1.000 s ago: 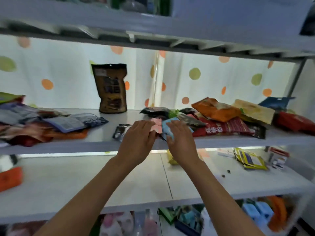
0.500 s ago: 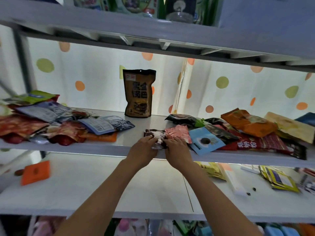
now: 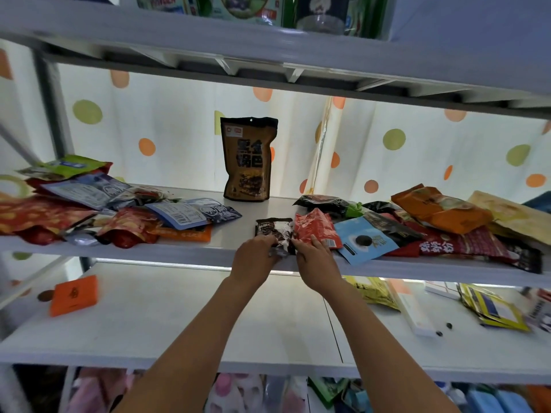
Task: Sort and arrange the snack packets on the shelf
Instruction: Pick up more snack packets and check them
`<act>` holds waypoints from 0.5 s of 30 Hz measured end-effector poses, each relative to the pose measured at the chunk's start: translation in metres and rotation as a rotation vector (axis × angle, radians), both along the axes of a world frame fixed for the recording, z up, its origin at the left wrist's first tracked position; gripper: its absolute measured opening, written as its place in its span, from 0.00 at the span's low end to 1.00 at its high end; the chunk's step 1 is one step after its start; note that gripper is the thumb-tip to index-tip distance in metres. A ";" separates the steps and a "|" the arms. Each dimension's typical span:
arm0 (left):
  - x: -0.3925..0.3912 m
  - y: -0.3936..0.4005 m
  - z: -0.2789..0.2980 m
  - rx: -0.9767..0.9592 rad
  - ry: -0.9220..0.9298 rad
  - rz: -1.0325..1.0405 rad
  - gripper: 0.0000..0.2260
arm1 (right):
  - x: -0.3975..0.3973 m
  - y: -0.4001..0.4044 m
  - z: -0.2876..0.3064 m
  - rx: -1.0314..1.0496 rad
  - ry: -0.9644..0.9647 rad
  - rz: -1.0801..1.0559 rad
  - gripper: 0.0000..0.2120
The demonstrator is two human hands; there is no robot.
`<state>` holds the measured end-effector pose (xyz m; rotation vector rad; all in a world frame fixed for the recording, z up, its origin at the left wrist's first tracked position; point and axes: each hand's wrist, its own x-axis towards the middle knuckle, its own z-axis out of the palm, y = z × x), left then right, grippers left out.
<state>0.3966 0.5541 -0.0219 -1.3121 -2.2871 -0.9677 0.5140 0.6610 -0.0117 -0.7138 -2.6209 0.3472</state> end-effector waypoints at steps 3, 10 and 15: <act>0.002 -0.005 -0.005 0.065 -0.033 -0.004 0.08 | -0.004 -0.005 0.000 -0.111 0.097 -0.012 0.19; 0.012 -0.022 -0.007 0.229 -0.137 -0.020 0.08 | -0.009 -0.030 0.005 -0.566 0.441 -0.031 0.16; 0.036 -0.048 -0.014 0.469 -0.435 -0.119 0.13 | 0.006 -0.053 0.009 -1.189 0.584 0.139 0.15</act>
